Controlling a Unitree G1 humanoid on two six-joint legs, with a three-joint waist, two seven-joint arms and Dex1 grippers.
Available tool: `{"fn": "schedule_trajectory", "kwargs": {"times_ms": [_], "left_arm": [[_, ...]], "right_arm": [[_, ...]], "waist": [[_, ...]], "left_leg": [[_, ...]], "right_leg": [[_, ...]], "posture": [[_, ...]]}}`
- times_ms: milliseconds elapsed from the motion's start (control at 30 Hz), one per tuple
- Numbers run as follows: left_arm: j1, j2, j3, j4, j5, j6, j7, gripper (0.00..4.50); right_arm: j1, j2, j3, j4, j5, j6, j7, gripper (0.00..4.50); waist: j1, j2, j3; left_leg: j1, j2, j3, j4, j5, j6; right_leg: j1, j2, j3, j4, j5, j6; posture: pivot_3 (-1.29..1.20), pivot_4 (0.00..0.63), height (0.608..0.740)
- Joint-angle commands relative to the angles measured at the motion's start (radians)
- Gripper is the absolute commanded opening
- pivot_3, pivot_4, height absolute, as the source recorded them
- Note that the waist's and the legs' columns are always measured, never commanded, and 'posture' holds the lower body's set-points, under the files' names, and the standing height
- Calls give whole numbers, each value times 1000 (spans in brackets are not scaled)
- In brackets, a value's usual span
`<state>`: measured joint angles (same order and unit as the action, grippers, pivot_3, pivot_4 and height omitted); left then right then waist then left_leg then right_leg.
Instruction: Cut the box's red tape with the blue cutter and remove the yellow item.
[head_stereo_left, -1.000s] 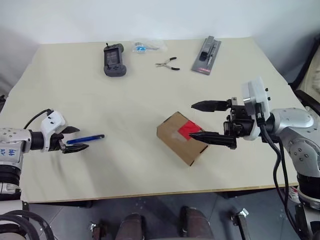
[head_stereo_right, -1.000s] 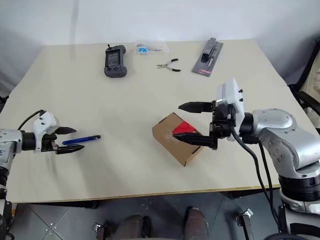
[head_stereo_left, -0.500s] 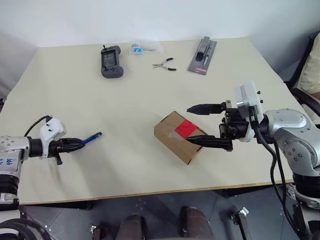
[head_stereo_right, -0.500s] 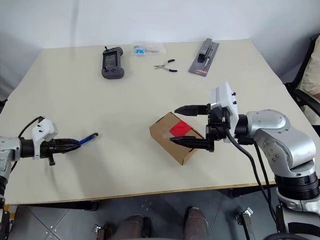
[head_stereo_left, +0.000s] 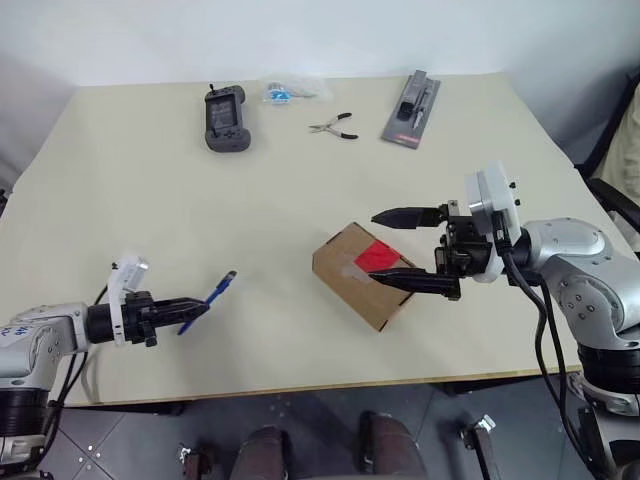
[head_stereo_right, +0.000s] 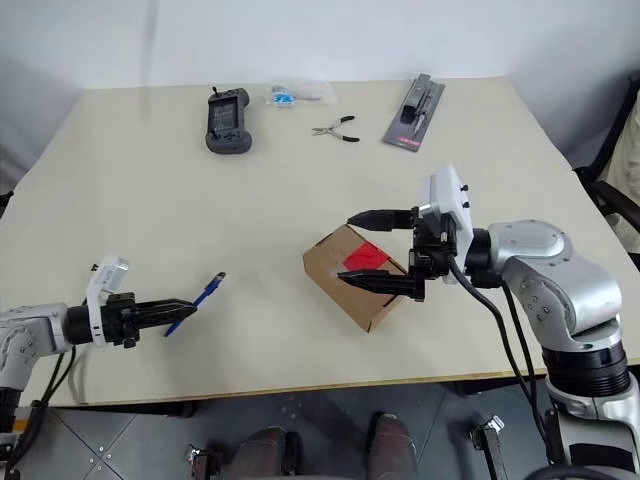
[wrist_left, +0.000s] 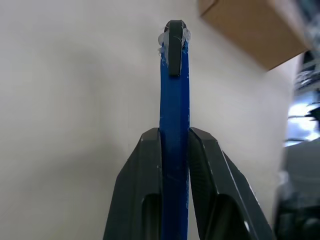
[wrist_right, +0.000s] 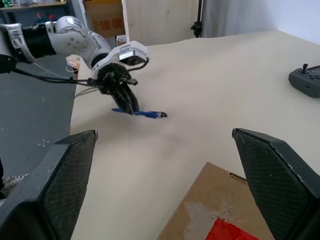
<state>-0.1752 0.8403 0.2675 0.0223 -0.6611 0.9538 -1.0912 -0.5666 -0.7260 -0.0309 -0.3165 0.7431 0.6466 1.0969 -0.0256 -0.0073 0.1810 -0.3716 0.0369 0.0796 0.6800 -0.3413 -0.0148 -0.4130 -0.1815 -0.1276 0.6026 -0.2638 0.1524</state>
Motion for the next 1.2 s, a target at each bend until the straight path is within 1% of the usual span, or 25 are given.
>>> {"fn": "schedule_trajectory", "kwargs": {"times_ms": [33, 100, 200, 233, 333, 433, 467, 500, 600, 633, 700, 800, 900, 967, 1000, 1067, 1133, 1200], "left_arm": [[37, -87, 68, -108, -124, 166, 126, 406], [54, -146, 94, -162, -184, 256, 197, 406], [86, -194, 109, -220, -238, 341, 265, 406], [104, -202, 107, -232, -240, 340, 275, 406], [134, -242, 131, -195, -219, 319, 341, 406], [114, -242, 140, -161, -222, 373, 393, 406], [92, -248, 161, -121, -227, 409, 421, 406], [77, -253, 178, -94, -232, 434, 442, 1140], [26, -240, 189, 20, -236, 554, 465, 2054], [-1, -235, 202, 81, -236, 605, 473, 2341], [-45, -246, 252, 178, -221, 653, 497, 2867], [-67, -236, 275, 238, -219, 661, 512, 3684], [-36, -191, 206, 157, -168, 559, 483, 4482], [-3, -162, 142, 80, -146, 459, 450, 4495], [8, -153, 124, 63, -147, 429, 442, 4495], [43, -113, 45, -13, -127, 350, 408, 4495], [73, -79, -47, -120, -77, 222, 376, 4495], [85, -66, -100, -176, 3, 53, 368, 4495]], "right_arm": [[-6, 8, -4, -14, -6, -25, 3, 4500], [-5, 10, -1, -12, -10, -27, 3, 4500], [0, 14, -1, -15, -12, -30, 0, 4500], [0, 15, 0, -15, -13, -31, 1, 4500], [3, 16, 2, -18, -15, -30, 0, 4500], [6, 12, 2, -20, -16, -29, 2, 4500], [5, 12, 2, -19, -16, -28, 2, 4500], [4, 11, 1, -19, -16, -28, 2, 4500], [4, 9, 1, -20, -17, -28, 3, 4500], [4, 8, 1, -20, -18, -28, 4, 4500], [7, 7, 1, -24, -17, -27, 3, 4500], [9, 6, 1, -28, -16, -25, 1, 4500], [9, 3, 0, -29, -16, -22, 1, 4500], [9, 1, 0, -29, -16, -22, 2, 4500], [9, 0, 0, -29, -16, -22, 2, 4500], [8, -1, 2, -27, -17, -22, 4, 4500], [5, -2, 4, -21, -20, -23, 6, 4500], [2, -2, 6, -18, -22, -24, 7, 4500]], "waist": [[0, 0, 0], [0, 0, 0], [-1, 0, 0], [0, 0, 0], [1, 0, 0], [1, 0, 0], [1, 0, 0], [1, 1, -1], [0, 2, -1], [1, 2, -2], [0, 4, -3], [-4, 10, -7], [-3, 12, -8], [-4, 12, -8], [-4, 13, -9], [-2, 14, -9], [-1, 14, -9], [1, 16, -10]], "left_leg": [[0, 0, 0, 0, 0, 0], [0, 0, 0, 0, 0, 0], [0, 0, 0, 0, 0, 0], [0, 0, 0, 0, 0, 0], [1, 0, 0, 0, 0, 0], [1, 0, 0, 0, 0, 0], [2, 0, 0, 1, 0, 0], [2, 0, 0, 1, 0, 0], [3, 0, 0, 1, 0, -1], [3, 0, 0, 1, 0, -1], [4, 0, 0, 1, 1, -1], [6, 0, 1, 1, 1, -1], [14, 0, 5, -2, 1, -1], [20, 1, 7, -4, 1, -2], [21, 1, 8, -4, 1, -2], [22, 2, 9, -5, 2, -3], [22, 4, 10, -4, 2, -3], [20, 7, 13, -4, 1, -4]], "right_leg": [[0, 0, 0, 0, 0, 0], [0, 0, 0, 0, 0, 0], [0, 0, 0, 0, 0, 0], [0, 0, 0, 0, 0, 0], [1, 0, 0, -1, 0, 0], [2, 0, 0, -2, 0, 0], [2, 0, 0, -2, 0, 0], [2, 0, 1, -2, 0, 0], [2, 0, 1, -1, 0, 0], [3, 0, 1, -1, 0, 0], [3, 0, 1, -1, 0, 0], [4, 0, 2, 1, 0, -1], [7, 0, 6, 3, 0, -2], [11, 1, 8, 1, -1, -3], [12, 1, 9, -1, -2, -4], [11, 1, 10, -2, -1, -6], [10, 2, 10, -2, -1, -8], [8, 4, 11, -4, 1, -10]], "posture": [[0, 150, 740], [0, 150, 740], [0, 150, 740], [0, 150, 740], [0, 150, 740], [0, 150, 740], [0, 150, 740], [0, 150, 740], [0, 150, 740], [0, 150, 740], [0, 150, 740], [0, 150, 740], [0, 150, 740], [0, 150, 740], [0, 150, 740], [0, 150, 740], [0, 150, 740], [0, 150, 740]]}}
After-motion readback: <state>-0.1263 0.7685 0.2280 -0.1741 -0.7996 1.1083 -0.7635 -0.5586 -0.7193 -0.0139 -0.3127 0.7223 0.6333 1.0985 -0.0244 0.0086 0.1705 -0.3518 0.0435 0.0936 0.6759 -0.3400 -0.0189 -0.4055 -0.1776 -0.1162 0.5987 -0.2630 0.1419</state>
